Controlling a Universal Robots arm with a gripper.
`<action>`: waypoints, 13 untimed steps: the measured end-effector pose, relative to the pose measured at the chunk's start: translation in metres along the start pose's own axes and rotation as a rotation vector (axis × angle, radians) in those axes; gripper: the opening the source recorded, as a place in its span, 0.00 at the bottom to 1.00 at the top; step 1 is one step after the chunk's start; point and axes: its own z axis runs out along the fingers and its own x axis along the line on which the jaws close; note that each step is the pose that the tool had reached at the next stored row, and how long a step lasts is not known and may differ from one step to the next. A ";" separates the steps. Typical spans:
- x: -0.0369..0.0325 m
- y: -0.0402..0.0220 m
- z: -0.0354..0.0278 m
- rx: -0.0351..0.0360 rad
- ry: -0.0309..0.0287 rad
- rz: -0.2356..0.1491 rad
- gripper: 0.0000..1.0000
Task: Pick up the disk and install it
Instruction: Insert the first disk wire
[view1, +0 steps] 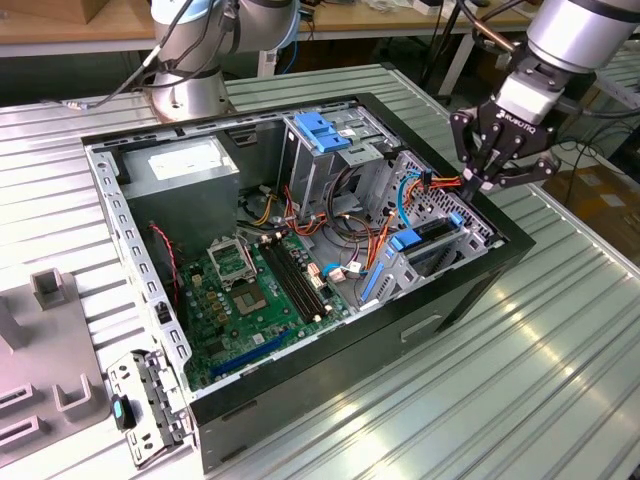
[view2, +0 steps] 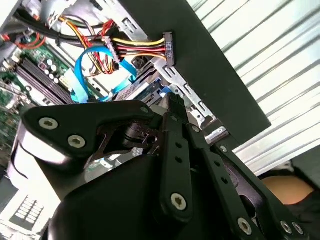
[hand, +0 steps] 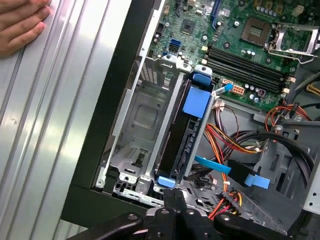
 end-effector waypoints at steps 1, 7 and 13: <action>0.0000 -0.0002 0.0000 0.0000 -0.0001 -0.022 0.11; -0.0086 -0.0051 -0.0001 0.0000 -0.0003 -0.033 0.11; -0.0125 -0.0096 0.0000 -0.0005 0.0010 -0.057 0.11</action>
